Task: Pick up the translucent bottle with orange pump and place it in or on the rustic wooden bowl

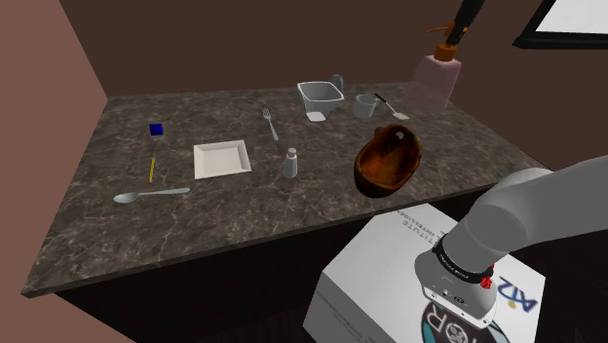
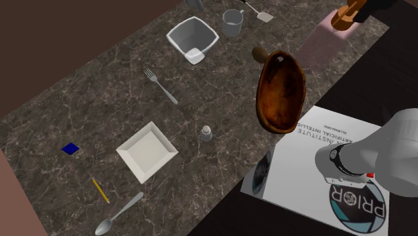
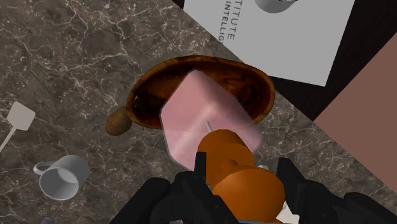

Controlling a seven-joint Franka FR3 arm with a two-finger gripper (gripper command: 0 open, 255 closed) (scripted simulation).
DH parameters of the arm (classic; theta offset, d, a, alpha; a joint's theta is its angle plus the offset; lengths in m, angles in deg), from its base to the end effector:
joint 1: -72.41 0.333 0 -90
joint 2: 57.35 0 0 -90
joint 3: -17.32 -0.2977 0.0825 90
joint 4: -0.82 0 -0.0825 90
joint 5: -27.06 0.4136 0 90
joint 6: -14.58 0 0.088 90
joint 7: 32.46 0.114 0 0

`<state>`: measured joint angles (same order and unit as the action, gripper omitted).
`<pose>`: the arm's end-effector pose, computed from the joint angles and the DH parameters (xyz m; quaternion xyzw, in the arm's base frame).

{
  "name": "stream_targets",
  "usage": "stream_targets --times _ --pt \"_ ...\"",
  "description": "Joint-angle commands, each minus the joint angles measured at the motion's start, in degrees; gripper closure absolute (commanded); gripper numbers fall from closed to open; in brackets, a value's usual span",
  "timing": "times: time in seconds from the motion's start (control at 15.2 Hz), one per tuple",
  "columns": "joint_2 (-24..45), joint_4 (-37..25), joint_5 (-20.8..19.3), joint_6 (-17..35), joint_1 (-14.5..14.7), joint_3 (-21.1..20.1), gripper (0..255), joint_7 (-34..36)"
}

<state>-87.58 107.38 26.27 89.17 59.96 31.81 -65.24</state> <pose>0.3366 -0.2086 0.6845 -0.9959 -0.0671 -0.0078 0.0601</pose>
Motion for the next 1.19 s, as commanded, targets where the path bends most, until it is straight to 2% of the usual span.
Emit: stream_targets --times 0.0,1.12 --pt "-0.8 2.0 -0.3 1.2 -0.2 0.3 255 -0.4" --pt "-5.5 19.0 -1.6 13.6 -1.2 0.7 255 -0.8"
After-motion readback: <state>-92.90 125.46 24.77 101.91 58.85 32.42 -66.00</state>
